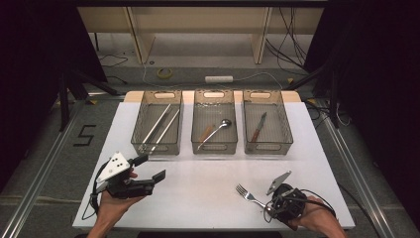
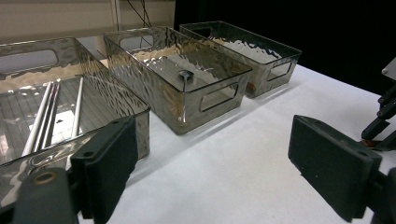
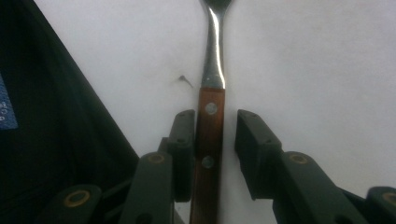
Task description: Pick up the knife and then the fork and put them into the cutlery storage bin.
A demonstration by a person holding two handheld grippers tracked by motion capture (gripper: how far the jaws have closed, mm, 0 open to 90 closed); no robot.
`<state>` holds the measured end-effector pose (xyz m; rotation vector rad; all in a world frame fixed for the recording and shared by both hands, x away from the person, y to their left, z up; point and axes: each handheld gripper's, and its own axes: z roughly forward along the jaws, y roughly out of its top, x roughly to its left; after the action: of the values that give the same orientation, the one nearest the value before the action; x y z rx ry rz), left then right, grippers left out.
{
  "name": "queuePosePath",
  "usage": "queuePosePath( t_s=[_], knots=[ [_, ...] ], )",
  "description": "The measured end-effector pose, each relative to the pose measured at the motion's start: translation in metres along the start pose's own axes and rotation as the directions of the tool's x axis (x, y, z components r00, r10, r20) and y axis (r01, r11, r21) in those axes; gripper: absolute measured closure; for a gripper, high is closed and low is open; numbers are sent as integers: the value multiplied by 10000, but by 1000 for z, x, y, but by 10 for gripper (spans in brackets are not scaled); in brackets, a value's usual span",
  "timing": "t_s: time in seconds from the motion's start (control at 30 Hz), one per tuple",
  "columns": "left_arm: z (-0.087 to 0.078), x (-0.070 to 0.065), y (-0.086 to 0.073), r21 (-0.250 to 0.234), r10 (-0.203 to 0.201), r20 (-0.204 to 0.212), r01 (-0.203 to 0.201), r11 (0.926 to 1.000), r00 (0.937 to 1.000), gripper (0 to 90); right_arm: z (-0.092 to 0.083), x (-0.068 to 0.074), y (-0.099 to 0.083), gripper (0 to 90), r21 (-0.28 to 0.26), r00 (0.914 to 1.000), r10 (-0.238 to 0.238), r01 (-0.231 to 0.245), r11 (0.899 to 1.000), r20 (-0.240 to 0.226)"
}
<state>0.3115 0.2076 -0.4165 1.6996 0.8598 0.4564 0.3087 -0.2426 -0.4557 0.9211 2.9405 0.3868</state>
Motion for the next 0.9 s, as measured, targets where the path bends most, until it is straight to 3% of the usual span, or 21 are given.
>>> queuePosePath(
  t_s=[0.37, 0.9],
  knots=[
    [0, 0, 0, -19, -44, 32, 44, 10000, 10000, 155, 1, 2, 1, 740, 111, 9995, -157, 154, 9998, 284],
    [0, 0, 0, 2, -27, 81, 27, 10000, 10000, 155, 0, 0, 1, 772, 2, 9990, -376, 376, 9993, 251]
  ],
)
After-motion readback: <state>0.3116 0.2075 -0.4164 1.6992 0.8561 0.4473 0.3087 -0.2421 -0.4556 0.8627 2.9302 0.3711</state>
